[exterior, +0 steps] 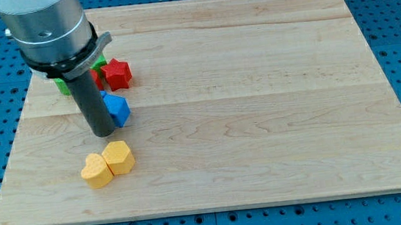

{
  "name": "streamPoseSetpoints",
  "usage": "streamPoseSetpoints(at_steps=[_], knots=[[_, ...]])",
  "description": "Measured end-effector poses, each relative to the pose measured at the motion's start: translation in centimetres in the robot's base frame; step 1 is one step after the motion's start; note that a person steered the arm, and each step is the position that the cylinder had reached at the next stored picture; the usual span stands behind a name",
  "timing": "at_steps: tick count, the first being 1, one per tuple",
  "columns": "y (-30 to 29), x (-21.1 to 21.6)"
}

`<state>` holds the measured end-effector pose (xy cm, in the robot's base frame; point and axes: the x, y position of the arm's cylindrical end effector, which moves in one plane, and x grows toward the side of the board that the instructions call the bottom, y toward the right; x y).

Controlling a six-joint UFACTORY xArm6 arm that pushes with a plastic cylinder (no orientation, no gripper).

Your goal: Move the yellow hexagon closer to the group of blocks

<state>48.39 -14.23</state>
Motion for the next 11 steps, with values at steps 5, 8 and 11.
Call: streamPoseSetpoints(at_steps=[5,8,11], knots=[[10.3,5.2],[-4.7,4.6],[-4.9,1.1]])
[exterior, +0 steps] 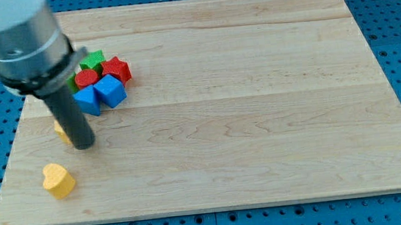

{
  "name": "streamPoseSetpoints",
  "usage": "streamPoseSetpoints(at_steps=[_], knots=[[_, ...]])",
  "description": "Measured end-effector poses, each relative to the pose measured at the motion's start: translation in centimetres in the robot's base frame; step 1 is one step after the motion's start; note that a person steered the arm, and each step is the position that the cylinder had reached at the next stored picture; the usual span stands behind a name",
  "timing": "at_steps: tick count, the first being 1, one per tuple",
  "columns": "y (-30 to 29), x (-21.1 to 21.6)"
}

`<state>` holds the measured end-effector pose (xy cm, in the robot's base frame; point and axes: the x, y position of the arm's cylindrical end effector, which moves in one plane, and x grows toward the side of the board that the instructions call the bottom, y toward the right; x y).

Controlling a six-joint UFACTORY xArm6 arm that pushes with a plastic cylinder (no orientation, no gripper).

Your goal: Move the yellow hexagon closer to the group of blocks

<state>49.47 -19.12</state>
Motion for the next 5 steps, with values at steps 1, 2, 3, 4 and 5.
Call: streamPoseSetpoints(at_steps=[1,2,3,4,5], knots=[[-3.2,-1.8],[-3.8,0.7],[-7.0,-1.4],[-4.3,-4.6],[-4.1,-7.5]])
